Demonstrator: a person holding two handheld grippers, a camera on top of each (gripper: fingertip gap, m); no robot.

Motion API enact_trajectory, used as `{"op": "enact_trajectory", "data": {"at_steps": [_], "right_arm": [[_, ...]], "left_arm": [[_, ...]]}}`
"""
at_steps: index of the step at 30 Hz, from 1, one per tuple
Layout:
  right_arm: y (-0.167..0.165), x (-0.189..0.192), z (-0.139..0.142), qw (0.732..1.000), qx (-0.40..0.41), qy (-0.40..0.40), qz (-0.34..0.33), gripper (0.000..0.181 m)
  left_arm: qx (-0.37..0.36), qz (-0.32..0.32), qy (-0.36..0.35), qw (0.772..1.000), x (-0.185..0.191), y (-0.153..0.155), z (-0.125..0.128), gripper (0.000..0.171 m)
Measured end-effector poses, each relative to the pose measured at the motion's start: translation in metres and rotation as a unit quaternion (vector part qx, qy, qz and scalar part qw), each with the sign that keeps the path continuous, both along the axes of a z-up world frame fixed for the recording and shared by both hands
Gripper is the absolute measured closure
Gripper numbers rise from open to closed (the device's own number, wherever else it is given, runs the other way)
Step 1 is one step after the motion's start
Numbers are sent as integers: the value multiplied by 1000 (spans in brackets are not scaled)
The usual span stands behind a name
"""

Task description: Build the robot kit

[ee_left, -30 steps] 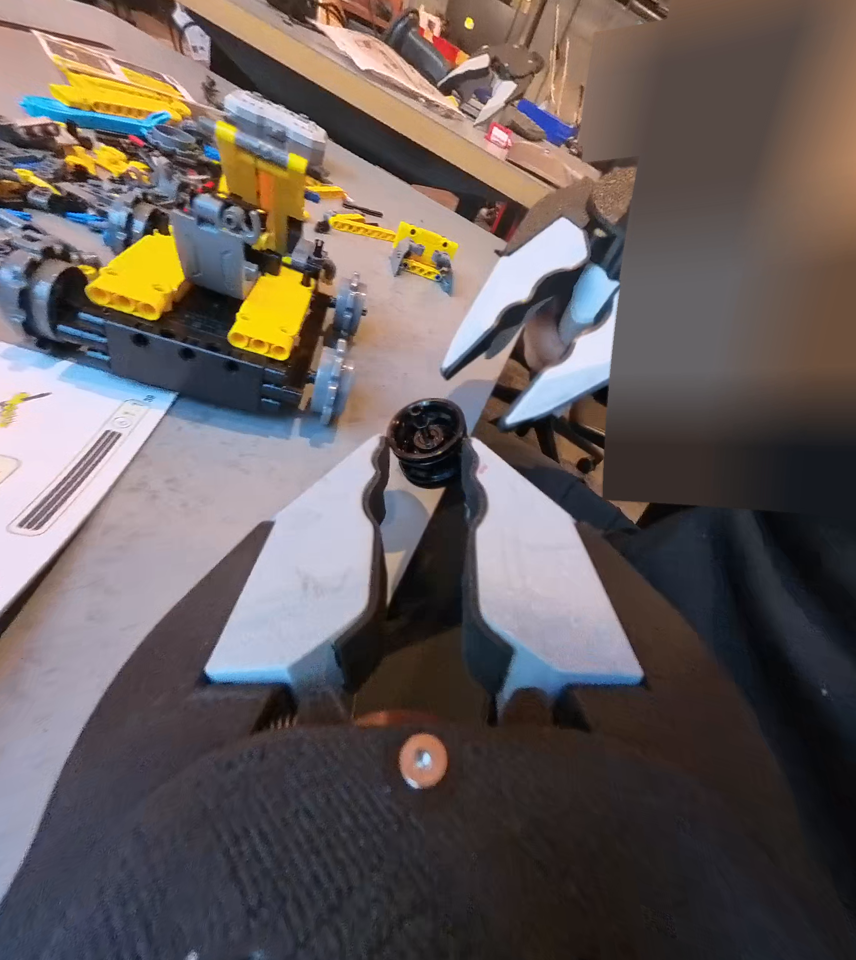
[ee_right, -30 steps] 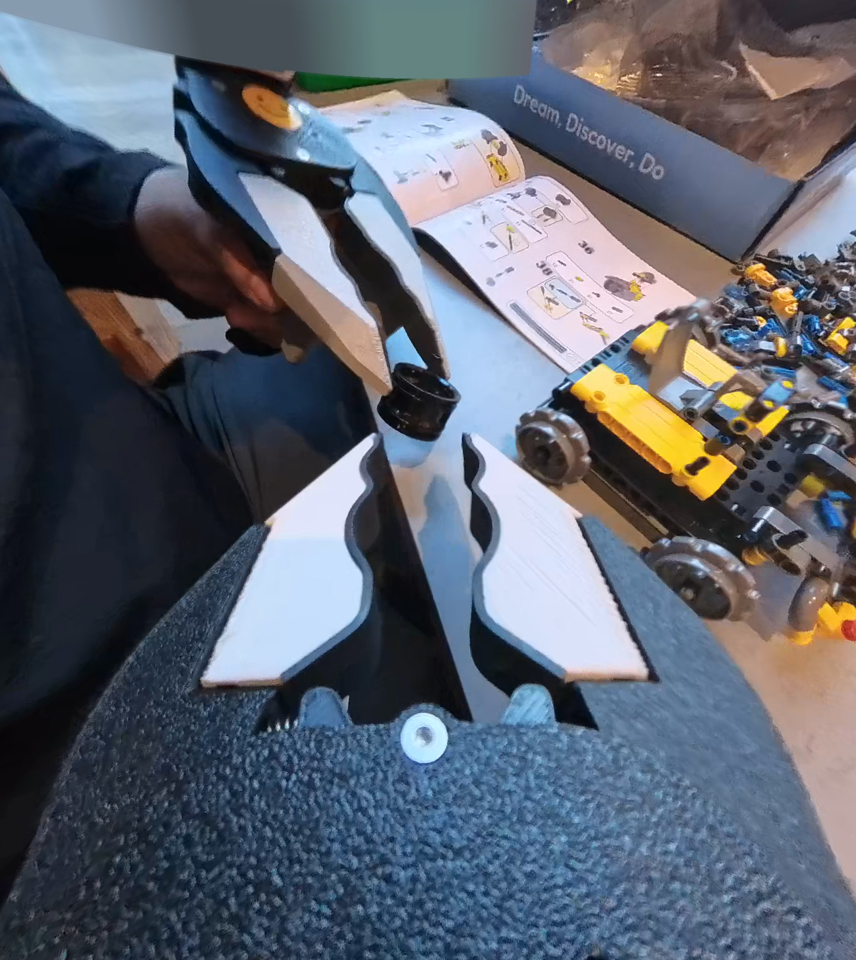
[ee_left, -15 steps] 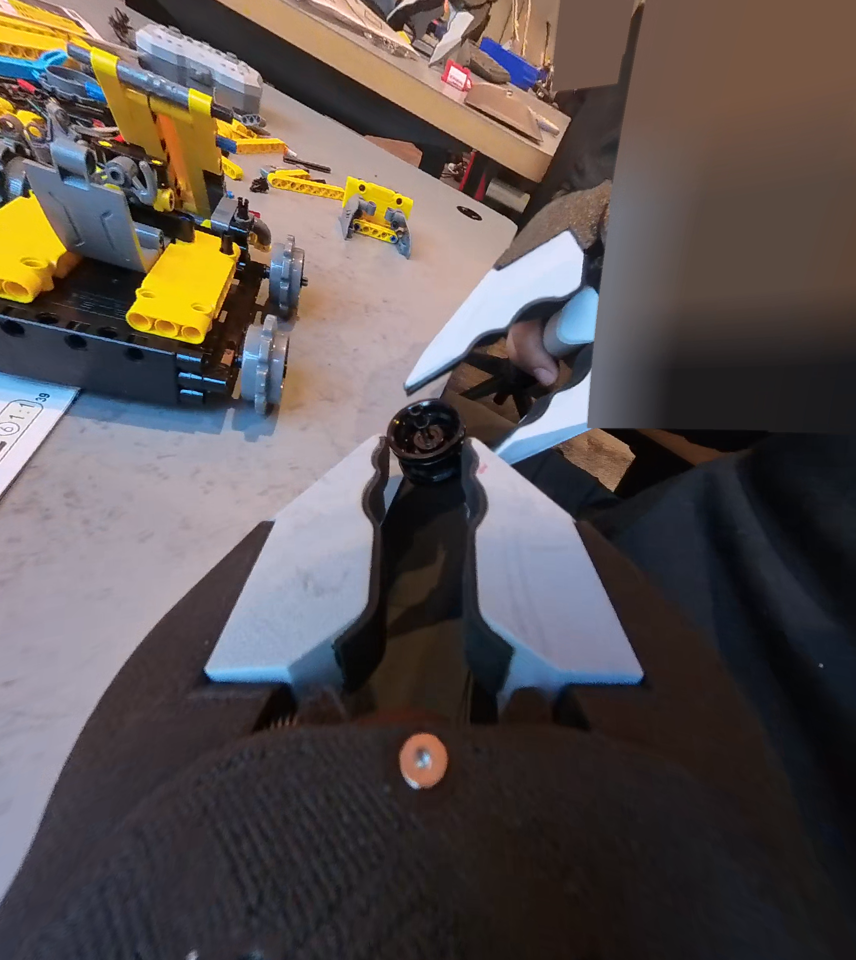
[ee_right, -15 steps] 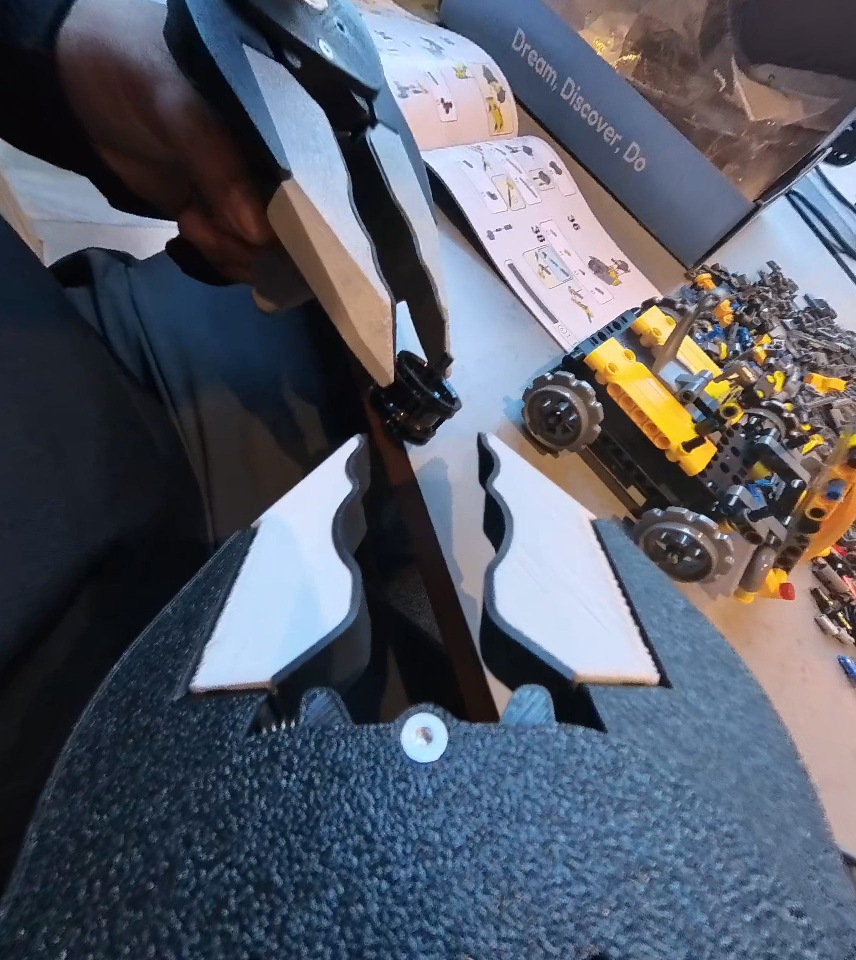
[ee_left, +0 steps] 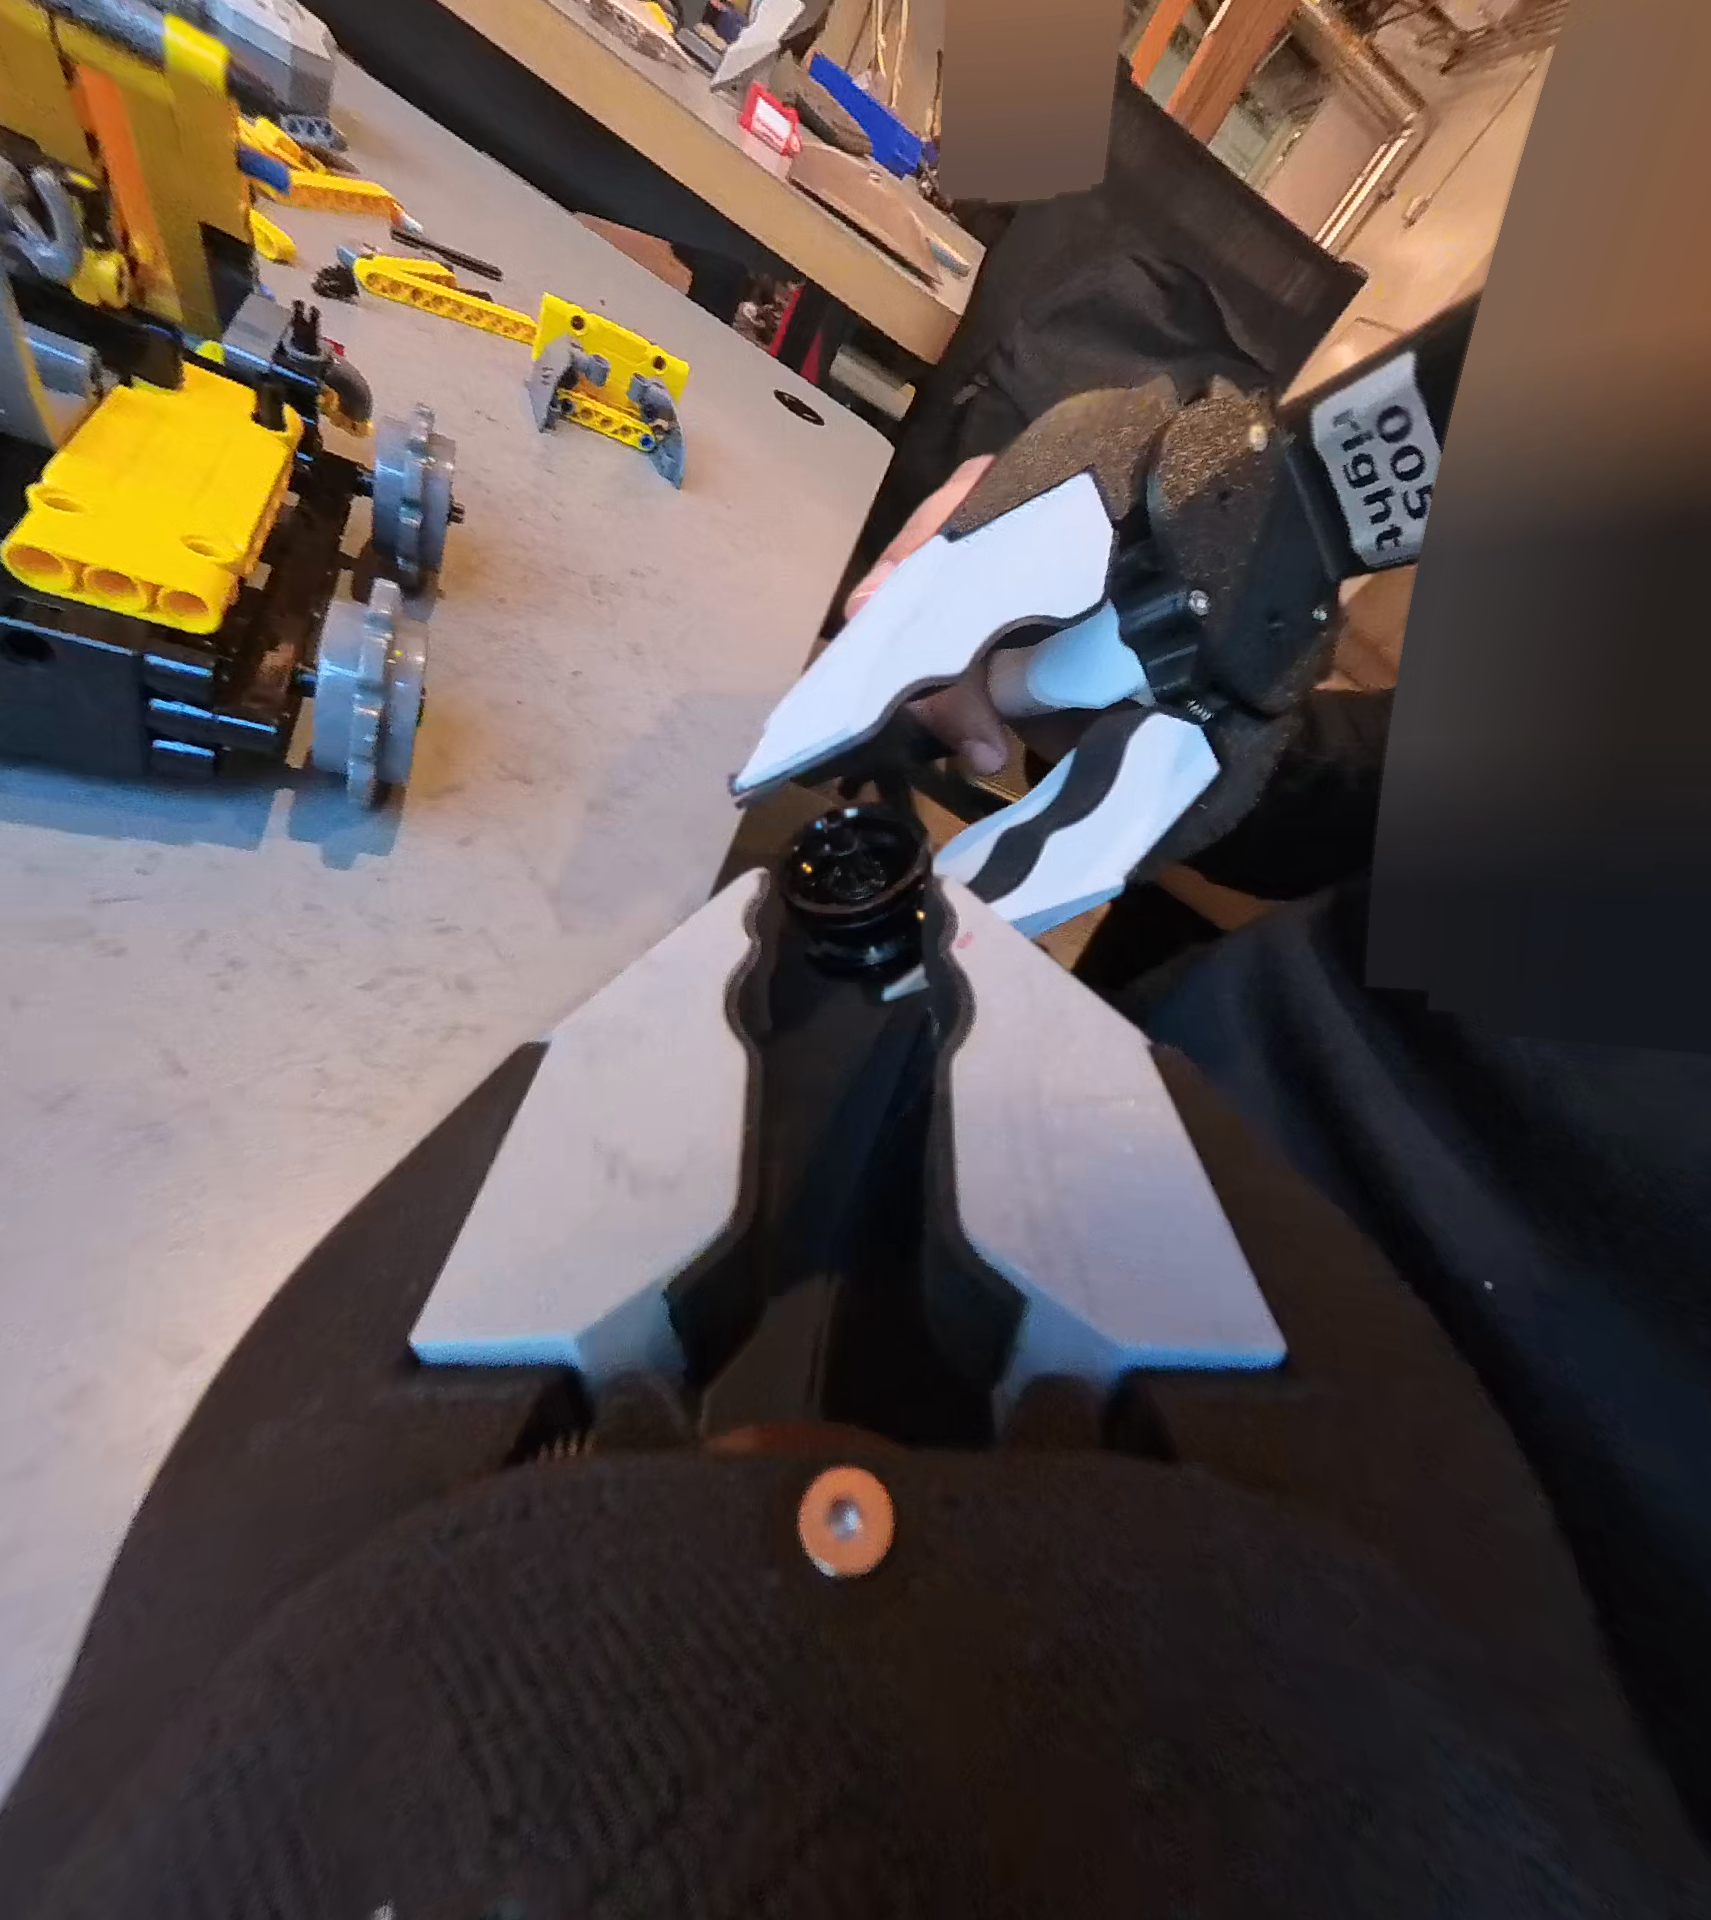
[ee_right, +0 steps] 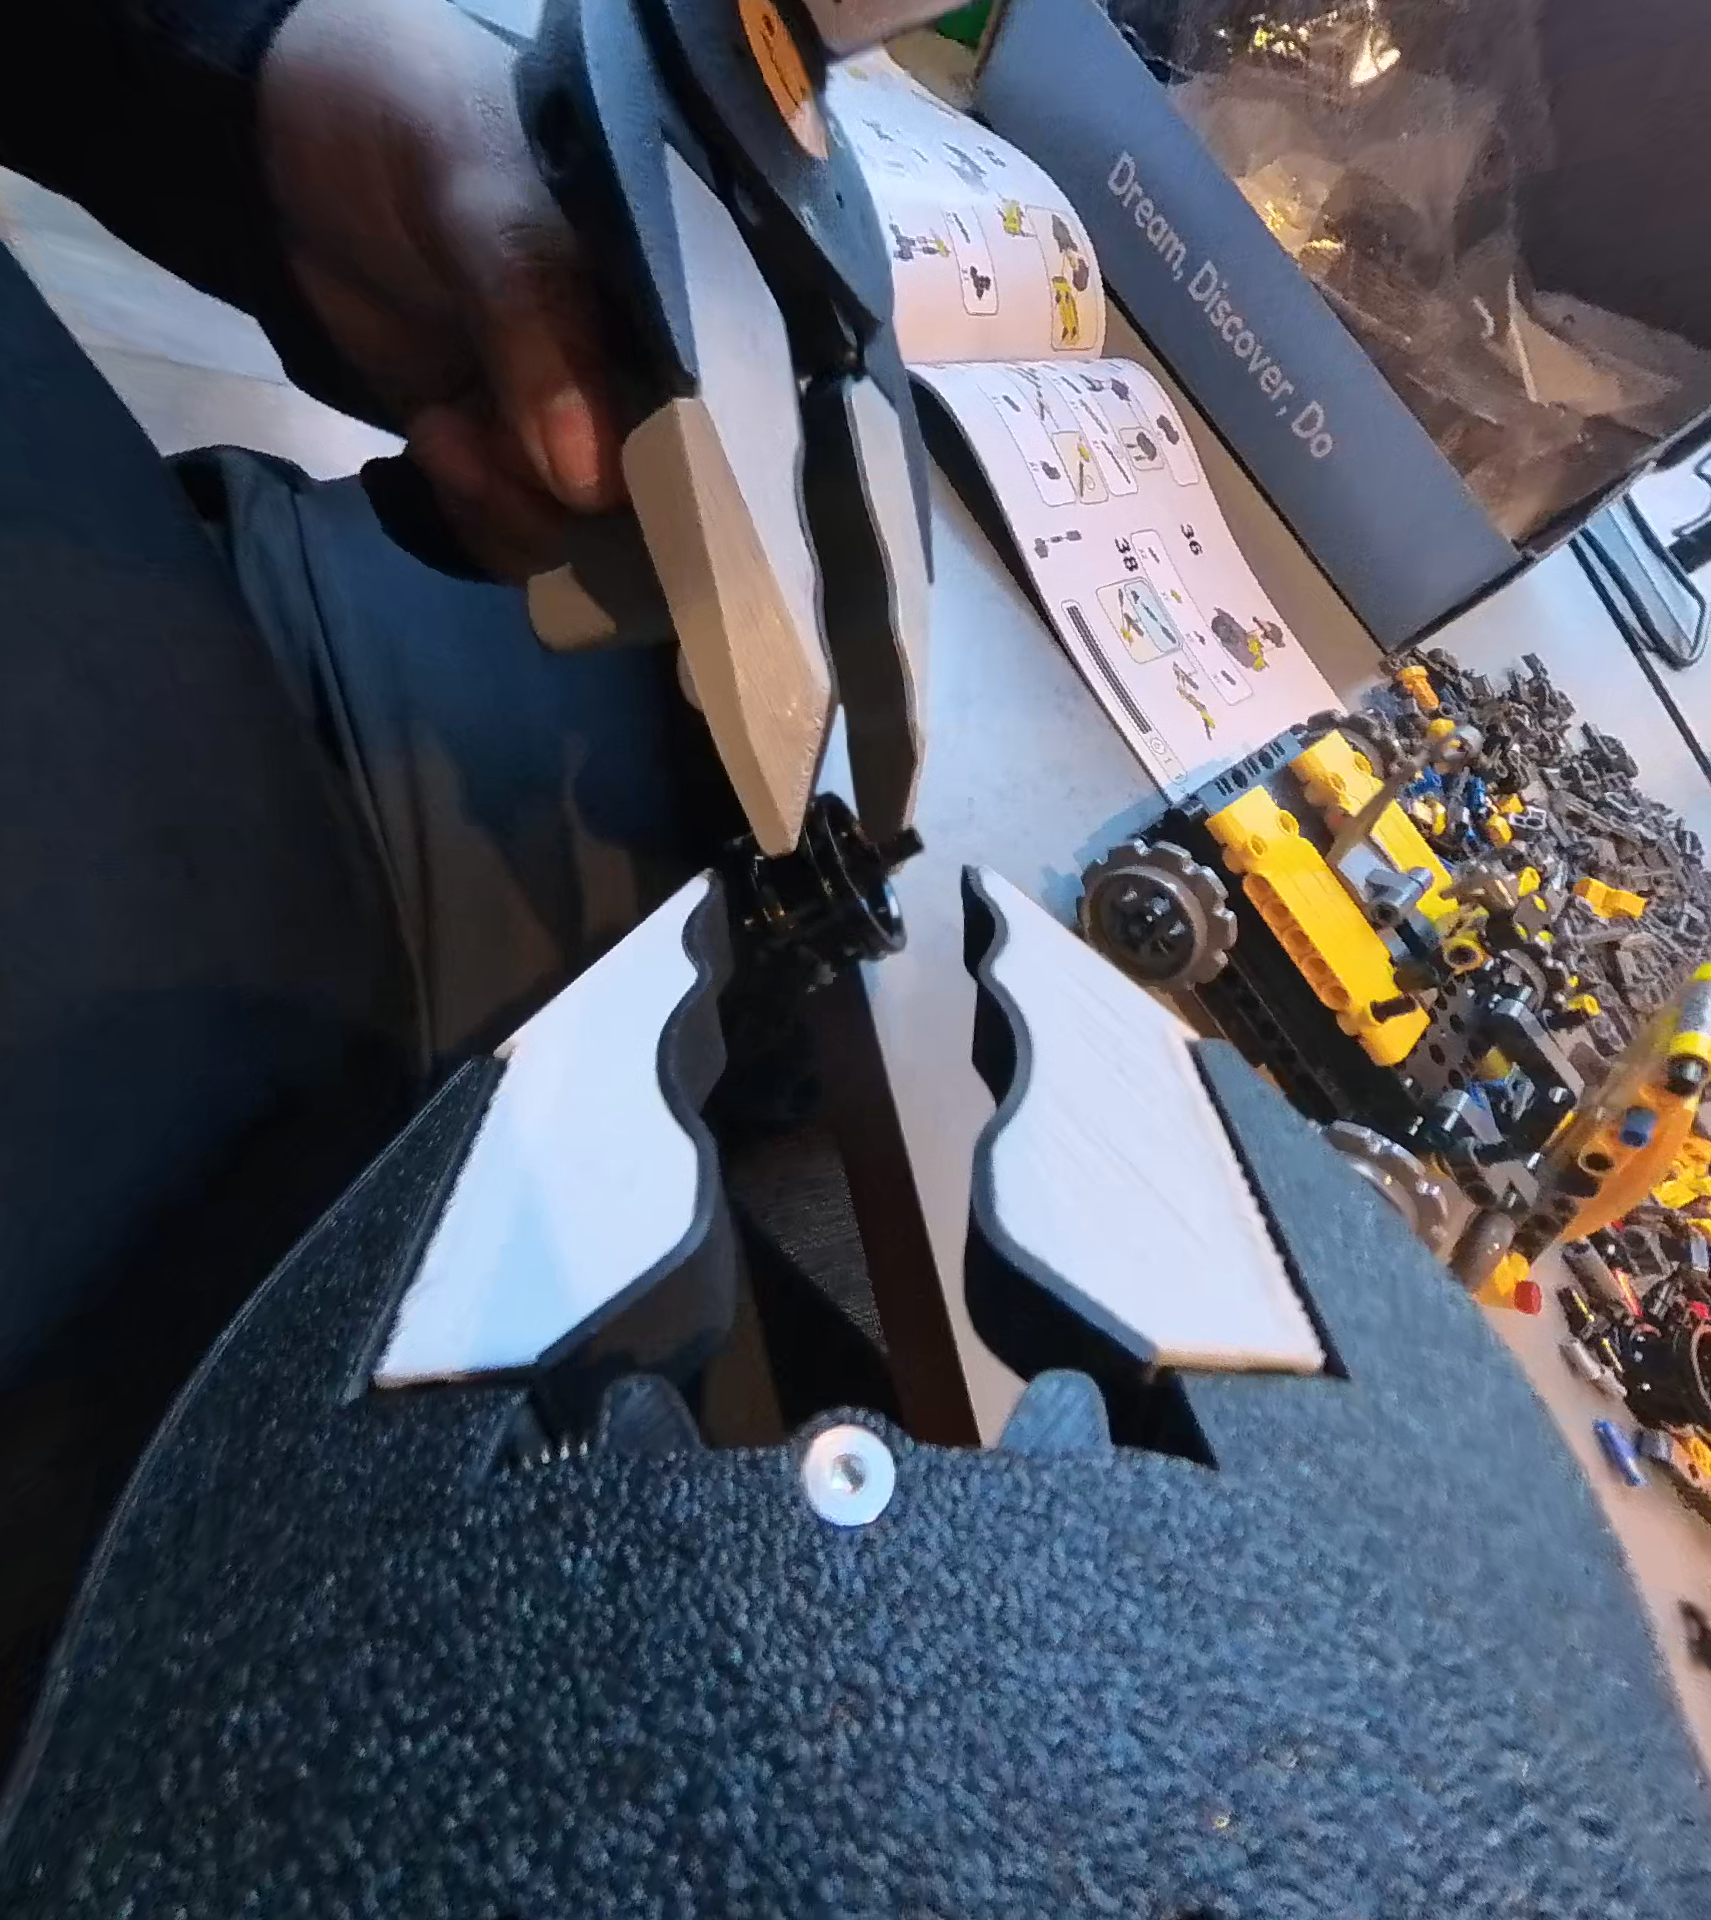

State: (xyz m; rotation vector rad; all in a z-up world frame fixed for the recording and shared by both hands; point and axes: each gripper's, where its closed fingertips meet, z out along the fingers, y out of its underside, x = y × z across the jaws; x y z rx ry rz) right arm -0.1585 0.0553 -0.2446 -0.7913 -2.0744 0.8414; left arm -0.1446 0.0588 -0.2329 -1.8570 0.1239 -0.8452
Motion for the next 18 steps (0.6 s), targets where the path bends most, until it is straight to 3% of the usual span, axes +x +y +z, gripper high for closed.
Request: {"op": "enact_trajectory", "data": {"at_steps": [7,13,18], "right_arm": [[-14,4,2,998,50,1,46,139],[-14,5,5,997,64,8,49,146],[-14,4,5,997,66,11,41,146]], "left_arm": [[-30,-48,-71,996,13,-6,1,146],[-53,-52,-140,987,10,-7,4,146],[-61,-52,-157,984,10,-6,4,145]]}}
